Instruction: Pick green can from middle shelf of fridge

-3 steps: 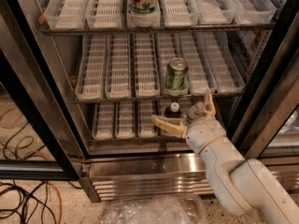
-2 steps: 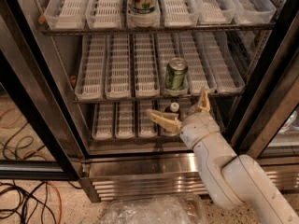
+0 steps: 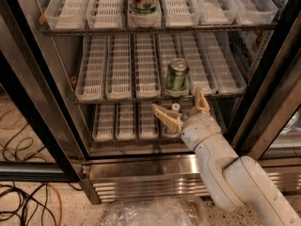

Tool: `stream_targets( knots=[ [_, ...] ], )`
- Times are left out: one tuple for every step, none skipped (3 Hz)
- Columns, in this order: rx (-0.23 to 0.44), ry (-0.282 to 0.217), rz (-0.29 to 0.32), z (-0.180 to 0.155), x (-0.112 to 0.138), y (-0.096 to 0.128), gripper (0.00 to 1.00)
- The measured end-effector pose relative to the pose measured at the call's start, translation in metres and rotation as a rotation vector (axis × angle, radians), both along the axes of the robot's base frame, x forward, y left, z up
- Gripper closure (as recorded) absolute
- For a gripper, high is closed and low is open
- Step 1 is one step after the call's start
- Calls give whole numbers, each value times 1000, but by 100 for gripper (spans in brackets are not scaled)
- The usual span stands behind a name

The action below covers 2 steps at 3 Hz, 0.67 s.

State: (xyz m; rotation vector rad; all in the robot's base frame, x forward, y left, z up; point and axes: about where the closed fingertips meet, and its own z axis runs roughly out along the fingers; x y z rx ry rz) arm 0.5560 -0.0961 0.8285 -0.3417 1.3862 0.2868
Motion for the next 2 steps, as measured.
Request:
stream_targets(
  knots=[
    [0,0,0,0,0,0,42],
    [0,0,0,0,0,0,47]
  ],
)
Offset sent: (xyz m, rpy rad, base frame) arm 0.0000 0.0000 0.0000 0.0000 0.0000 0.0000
